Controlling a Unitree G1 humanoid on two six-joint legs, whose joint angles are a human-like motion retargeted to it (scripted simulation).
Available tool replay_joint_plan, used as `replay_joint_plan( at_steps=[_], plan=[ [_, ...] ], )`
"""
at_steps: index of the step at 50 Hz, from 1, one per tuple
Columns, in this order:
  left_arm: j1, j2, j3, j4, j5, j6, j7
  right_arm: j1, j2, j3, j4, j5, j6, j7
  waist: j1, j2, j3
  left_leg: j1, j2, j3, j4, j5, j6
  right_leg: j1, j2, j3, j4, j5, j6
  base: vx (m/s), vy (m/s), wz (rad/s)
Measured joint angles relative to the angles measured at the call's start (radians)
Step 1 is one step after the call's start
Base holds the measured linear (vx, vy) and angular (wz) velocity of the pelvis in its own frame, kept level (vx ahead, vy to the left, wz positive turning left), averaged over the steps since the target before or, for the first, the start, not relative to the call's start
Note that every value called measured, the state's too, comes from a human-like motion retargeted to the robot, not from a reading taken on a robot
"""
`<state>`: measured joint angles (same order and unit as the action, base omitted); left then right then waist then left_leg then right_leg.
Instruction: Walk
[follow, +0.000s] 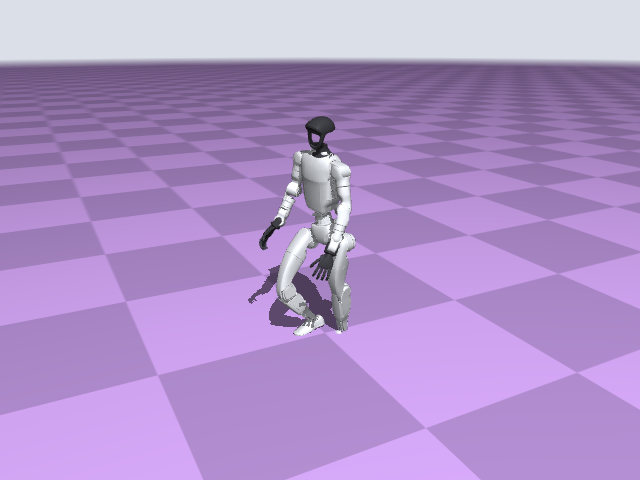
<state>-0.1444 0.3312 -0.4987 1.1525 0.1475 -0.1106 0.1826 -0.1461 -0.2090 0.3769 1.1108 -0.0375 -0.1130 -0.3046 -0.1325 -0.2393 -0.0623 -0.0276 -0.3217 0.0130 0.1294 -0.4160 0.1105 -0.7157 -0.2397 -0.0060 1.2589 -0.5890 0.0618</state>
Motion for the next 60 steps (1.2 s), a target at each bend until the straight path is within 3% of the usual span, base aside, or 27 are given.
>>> replay_joint_plan(
  at_steps=[4, 8, 11, 15, 18, 20, 22, 25, 28, 31, 34, 38, 40, 42, 45, 47, 50, 51, 52, 55, 60],
  plan=[
    [-0.042, 0.004, -0.031, -0.055, 0.022, -0.045, 0.03, 0.023, 0.006, 0.019, 0.014, -0.003, -0.002, 0.0, -0.014, 0.056, -0.032, 0.002, 0.051, -0.009, 0.015, -0.049, -0.012, -0.104, 0.079, -0.014, -0.317, 0.047, 0.049, 0.4, 0.02, 0.13],
    [-0.072, 0.012, -0.062, -0.094, 0.053, -0.076, 0.058, 0.05, 0.008, 0.031, 0.03, -0.017, 0.0, -0.002, -0.011, 0.058, -0.046, 0.012, 0.05, -0.015, 0.07, -0.108, -0.014, -0.176, 0.11, 0.022, -0.481, 0.057, 0.093, 0.46, -0.01, 0.03],
    [-0.08, 0.016, -0.069, -0.098, 0.068, -0.084, 0.066, 0.061, 0.004, 0.027, 0.044, -0.023, 0.001, 0.002, -0.004, 0.075, -0.061, 0.015, 0.071, -0.008, 0.161, -0.167, -0.019, -0.182, 0.136, 0.022, -0.525, 0.092, 0.093, 0.55, -0.06, 0.02],
    [-0.036, 0.002, -0.06, -0.07, 0.066, -0.072, 0.064, 0.087, -0.001, 0.024, 0.057, -0.021, 0.001, -0.003, 0.015, 0.08, -0.072, -0.003, 0.087, 0.002, 0.384, -0.195, -0.042, -0.179, 0.17, 0.038, -0.395, 0.138, 0.061, 0.6, -0.12, -0.06],
    [0.015, 0.001, -0.04, -0.029, 0.037, -0.052, 0.04, 0.1, -0.021, 0.028, 0.05, -0.012, 0.0, -0.004, 0.025, 0.174, -0.045, -0.059, 0.222, -0.017, 0.751, -0.145, -0.126, -0.081, 0.269, -0.047, -0.356, 0.142, 0.003, 0.63, -0.16, -0.08],
    [0.054, -0.006, -0.024, -0.01, 0.021, -0.04, 0.023, 0.108, -0.039, 0.033, 0.03, -0.011, 0.0, -0.009, 0.052, 0.263, -0.029, -0.125, 0.344, -0.033, 0.996, -0.037, -0.191, -0.021, 0.369, -0.105, -0.38, 0.145, -0.049, 0.55, -0.15, -0.43],
    [0.087, -0.008, -0.013, -0.003, 0.013, -0.028, 0.008, 0.11, -0.053, 0.028, 0.007, -0.015, -0.002, -0.016, 0.08, 0.304, -0.028, -0.207, 0.414, -0.041, 1.182, 0.107, -0.223, 0.019, 0.427, -0.124, -0.387, 0.119, -0.093, 0.56, -0.11, -0.34],
    [0.119, -0.001, 0.003, -0.006, 0.002, -0.011, -0.008, 0.092, -0.071, 0.017, -0.018, -0.028, -0.004, -0.033, 0.117, 0.315, -0.029, -0.357, 0.505, -0.027, 1.396, 0.151, -0.163, 0.091, 0.467, -0.123, -0.407, 0.066, -0.13, 0.58, -0.08, -0.07],
    [0.144, 0.009, 0.032, -0.018, -0.014, -0.001, -0.012, 0.055, -0.074, 0.006, -0.034, -0.033, -0.003, -0.046, 0.153, 0.294, -0.029, -0.525, 0.541, -0.008, 1.474, 0.039, -0.069, 0.181, 0.477, -0.095, -0.449, 0.018, -0.137, 0.6, -0.04, 0.02],
    [0.18, 0.011, 0.075, -0.026, -0.046, 0.001, -0.011, 0.015, -0.066, -0.008, -0.055, -0.025, 0.001, -0.042, 0.18, 0.263, -0.029, -0.668, 0.511, 0.021, 1.378, -0.071, -0.02, 0.282, 0.469, -0.052, -0.498, -0.026, -0.128, 0.65, 0.03, -0.02],
    [0.214, 0.003, 0.122, -0.013, -0.082, -0.001, -0.009, -0.031, -0.051, -0.014, -0.073, -0.009, -0.003, -0.028, 0.189, 0.231, -0.035, -0.767, 0.434, 0.043, 1.137, -0.101, -0.037, 0.365, 0.438, -0.003, -0.536, -0.07, -0.12, 0.7, 0.07, -0.06],
    [0.226, -0.01, 0.168, 0.024, -0.123, 0.003, -0.007, -0.099, -0.031, -0.009, -0.085, -0.003, -0.003, -0.004, 0.162, 0.176, -0.068, -0.819, 0.28, 0.039, 0.649, -0.016, -0.099, 0.414, 0.349, 0.038, -0.546, -0.128, -0.11, 0.72, 0.08, 0.2],
    [0.236, -0.017, 0.179, 0.032, -0.134, 0.004, -0.002, -0.108, -0.021, -0.004, -0.091, -0.006, -0.001, 0.001, 0.158, 0.169, -0.081, -0.862, 0.242, 0.025, 0.566, -0.014, -0.111, 0.415, 0.334, 0.047, -0.483, -0.163, -0.108, 0.7, 0.1, 0.15],
    [0.226, -0.012, 0.198, 0.04, -0.152, 0.005, 0.001, -0.128, -0.015, -0.003, -0.088, -0.003, 0.006, 0.014, 0.142, 0.12, -0.101, -0.806, 0.174, 0.038, 0.388, 0.077, -0.097, 0.421, 0.275, 0.07, -0.445, -0.182, -0.092, 0.75, 0.1, 0.25],
    [0.233, -0.024, 0.205, 0.042, -0.168, 0.007, 0.01, -0.097, -0.004, 0.002, -0.068, -0.002, 0.014, 0.016, 0.125, 0.083, -0.129, -0.862, 0.116, 0.057, 0.532, 0.119, -0.062, 0.409, 0.242, 0.091, -0.291, -0.179, -0.053, 0.75, 0.09, 0.33],
    [0.227, -0.022, 0.203, 0.043, -0.184, 0.009, 0.004, -0.073, 0.003, 0.005, -0.04, 0.004, 0.023, 0.034, 0.11, 0.036, -0.137, -0.855, 0.062, 0.079, 0.595, 0.122, -0.032, 0.406, 0.202, 0.112, -0.167, -0.105, 0.011, 0.79, 0.07, 0.36],
    [0.19, -0.001, 0.19, 0.045, -0.212, 0.014, -0.031, -0.051, 0.012, 0.005, 0.009, 0.031, 0.035, 0.105, 0.088, -0.065, -0.107, -0.731, -0.046, 0.104, 0.526, 0.112, 0.015, 0.375, 0.085, 0.125, 0.072, 0.156, 0.128, 0.74, 0.02, 0.34],
    [0.178, 0.001, 0.184, 0.041, -0.212, 0.014, -0.039, -0.045, 0.011, 0.006, 0.018, 0.036, 0.037, 0.123, 0.08, -0.076, -0.105, -0.701, -0.063, 0.1, 0.509, 0.099, 0.024, 0.333, 0.062, 0.119, 0.146, 0.23, 0.137, 0.69, -0.02, 0.2],
    [0.169, 0.002, 0.177, 0.036, -0.211, 0.015, -0.044, -0.036, 0.012, 0.007, 0.025, 0.04, 0.039, 0.135, 0.069, -0.085, -0.105, -0.676, -0.078, 0.098, 0.503, 0.081, 0.033, 0.291, 0.034, 0.111, 0.217, 0.281, 0.139, 0.68, -0.02, 0.1],
    [0.124, 0.011, 0.152, 0.028, -0.197, 0.02, -0.048, -0.023, 0.004, 0.001, 0.032, 0.045, 0.034, 0.152, 0.051, -0.081, -0.098, -0.551, -0.089, 0.069, 0.421, 0.041, 0.043, 0.148, -0.044, 0.077, 0.345, 0.263, 0.066, 0.67, -0.02, -0.22],
    [0.07, 0.007, 0.107, 0.01, -0.158, 0.023, -0.038, 0.028, -0.009, -0.009, 0.013, 0.055, 0.021, 0.131, 0.006, -0.064, -0.086, -0.362, -0.084, 0.037, 0.394, -0.063, 0.042, -0.05, -0.133, 0.014, 0.275, 0.069, -0.021, 0.63, -0.05, -0.27]
  ],
)
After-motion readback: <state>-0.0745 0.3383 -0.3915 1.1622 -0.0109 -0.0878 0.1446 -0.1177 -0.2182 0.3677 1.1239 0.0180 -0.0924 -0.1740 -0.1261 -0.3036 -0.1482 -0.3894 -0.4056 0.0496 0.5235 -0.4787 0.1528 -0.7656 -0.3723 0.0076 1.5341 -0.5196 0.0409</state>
